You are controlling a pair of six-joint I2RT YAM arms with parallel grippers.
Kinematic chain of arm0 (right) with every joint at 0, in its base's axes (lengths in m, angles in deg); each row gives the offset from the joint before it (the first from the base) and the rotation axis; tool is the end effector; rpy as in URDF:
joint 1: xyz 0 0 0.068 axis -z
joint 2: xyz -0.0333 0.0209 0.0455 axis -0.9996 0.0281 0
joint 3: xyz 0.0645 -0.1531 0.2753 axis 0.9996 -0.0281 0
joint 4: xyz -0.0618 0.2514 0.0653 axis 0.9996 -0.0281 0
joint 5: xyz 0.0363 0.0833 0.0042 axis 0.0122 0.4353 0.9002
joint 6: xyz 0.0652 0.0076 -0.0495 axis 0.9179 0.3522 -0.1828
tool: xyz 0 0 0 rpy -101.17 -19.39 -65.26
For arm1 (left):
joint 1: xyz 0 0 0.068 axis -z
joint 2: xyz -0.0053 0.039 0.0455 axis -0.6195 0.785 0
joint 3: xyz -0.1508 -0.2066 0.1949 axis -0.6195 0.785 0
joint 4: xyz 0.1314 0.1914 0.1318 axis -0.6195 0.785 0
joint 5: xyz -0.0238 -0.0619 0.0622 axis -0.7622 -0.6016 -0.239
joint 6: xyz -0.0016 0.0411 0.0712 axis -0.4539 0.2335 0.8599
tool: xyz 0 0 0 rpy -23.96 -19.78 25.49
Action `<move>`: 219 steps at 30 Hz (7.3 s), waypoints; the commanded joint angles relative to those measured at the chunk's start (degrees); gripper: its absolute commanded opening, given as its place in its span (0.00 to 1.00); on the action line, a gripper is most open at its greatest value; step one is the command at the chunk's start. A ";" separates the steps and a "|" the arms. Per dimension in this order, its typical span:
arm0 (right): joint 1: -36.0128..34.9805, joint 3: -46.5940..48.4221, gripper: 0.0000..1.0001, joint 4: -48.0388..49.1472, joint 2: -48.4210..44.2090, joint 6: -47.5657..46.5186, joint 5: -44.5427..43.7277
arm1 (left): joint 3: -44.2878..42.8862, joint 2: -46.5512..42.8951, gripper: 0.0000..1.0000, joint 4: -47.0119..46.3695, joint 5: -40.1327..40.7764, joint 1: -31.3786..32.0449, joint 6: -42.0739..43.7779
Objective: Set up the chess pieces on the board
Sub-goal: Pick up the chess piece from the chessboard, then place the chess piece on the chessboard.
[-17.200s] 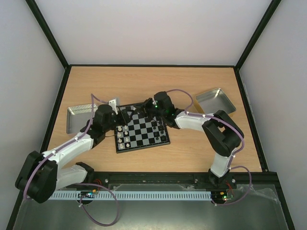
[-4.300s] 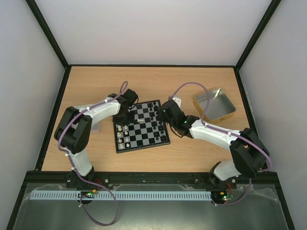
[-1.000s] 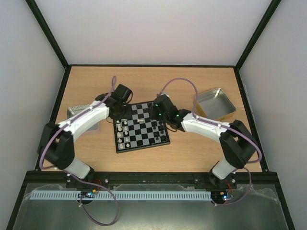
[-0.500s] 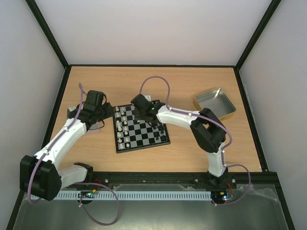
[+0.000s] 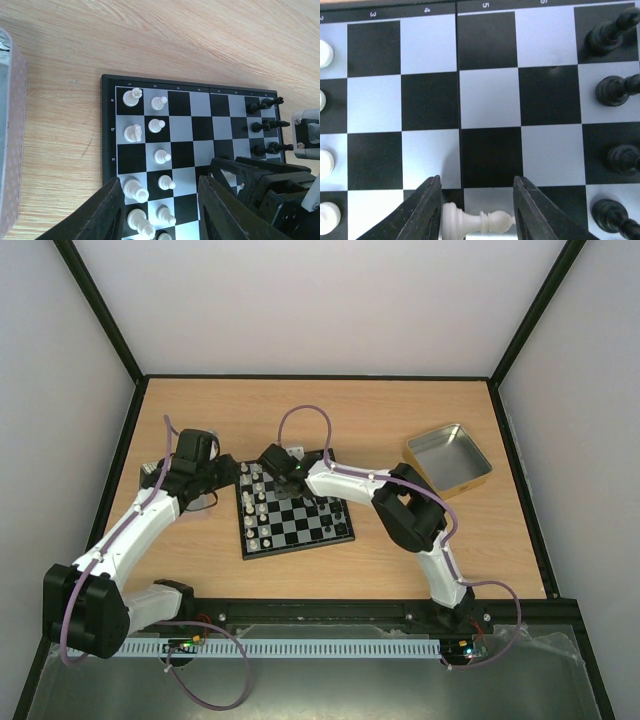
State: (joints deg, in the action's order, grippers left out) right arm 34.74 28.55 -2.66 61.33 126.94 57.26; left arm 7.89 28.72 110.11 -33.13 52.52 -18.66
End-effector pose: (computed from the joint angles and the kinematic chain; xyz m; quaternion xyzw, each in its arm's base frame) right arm 0.3066 0.4000 0.1710 -0.0902 0.9623 0.1365 0.2171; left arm 0.2509 -0.0705 0.2775 -0.1247 0.9073 -0.1976 0.3495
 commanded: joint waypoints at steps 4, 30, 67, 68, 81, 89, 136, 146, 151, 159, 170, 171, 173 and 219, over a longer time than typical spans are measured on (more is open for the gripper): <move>-1.16 -0.07 0.36 -3.26 -0.35 -1.33 1.80 | 1.16 -0.32 0.42 -0.93 -1.46 -0.41 0.82; -1.55 -6.52 0.42 -1.81 -5.10 -6.38 17.29 | 0.99 -0.61 0.43 0.24 -1.58 -0.68 1.40; -1.01 0.63 0.20 -2.21 0.63 -18.17 4.98 | 0.48 -1.51 0.42 1.00 -1.58 -0.99 0.66; -0.73 0.09 0.19 -1.31 0.00 -17.08 5.47 | 0.71 -1.76 0.42 0.98 -1.53 -0.98 0.45; 7.19 -19.89 0.17 32.03 -17.91 21.97 29.76 | 12.27 -10.73 0.50 -17.15 -12.57 -0.19 -6.10; 8.82 -32.66 0.17 62.36 -23.33 52.56 38.37 | 21.70 -15.45 0.69 -37.00 -12.17 8.26 -8.94; 8.09 -36.50 0.42 54.81 -32.99 44.48 27.34 | 17.29 -16.08 0.02 -29.14 -0.23 15.93 -10.70; 9.70 -36.86 0.56 38.24 -39.55 23.06 13.16 | -5.59 -3.47 0.02 18.54 -0.68 12.80 -2.04; 9.70 -37.93 0.56 34.85 -41.96 17.48 8.66 | -11.07 4.42 0.02 26.11 -3.20 8.73 2.90; 9.70 -41.15 0.56 33.92 -46.58 12.50 2.80 | -20.36 17.66 0.02 30.44 -2.76 3.36 6.01; 9.79 -44.40 0.57 32.91 -51.33 8.76 -1.37 | -28.47 29.00 0.02 35.54 -4.03 2.04 7.82; 9.79 -44.62 0.57 32.86 -51.68 8.80 -1.59 | -28.49 29.49 0.03 35.61 -4.18 1.91 8.10; 9.80 -45.11 0.57 33.08 -52.31 9.01 -1.93 | -29.05 31.05 0.03 35.90 -5.14 1.30 9.05; 9.77 -47.39 0.57 34.88 -54.10 10.09 -2.45 | -35.01 42.39 0.20 36.30 -3.79 0.26 13.20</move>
State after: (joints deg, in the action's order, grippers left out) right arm 44.29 -18.16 31.54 8.83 136.81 57.15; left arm -25.33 70.82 144.80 -37.66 53.09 -5.87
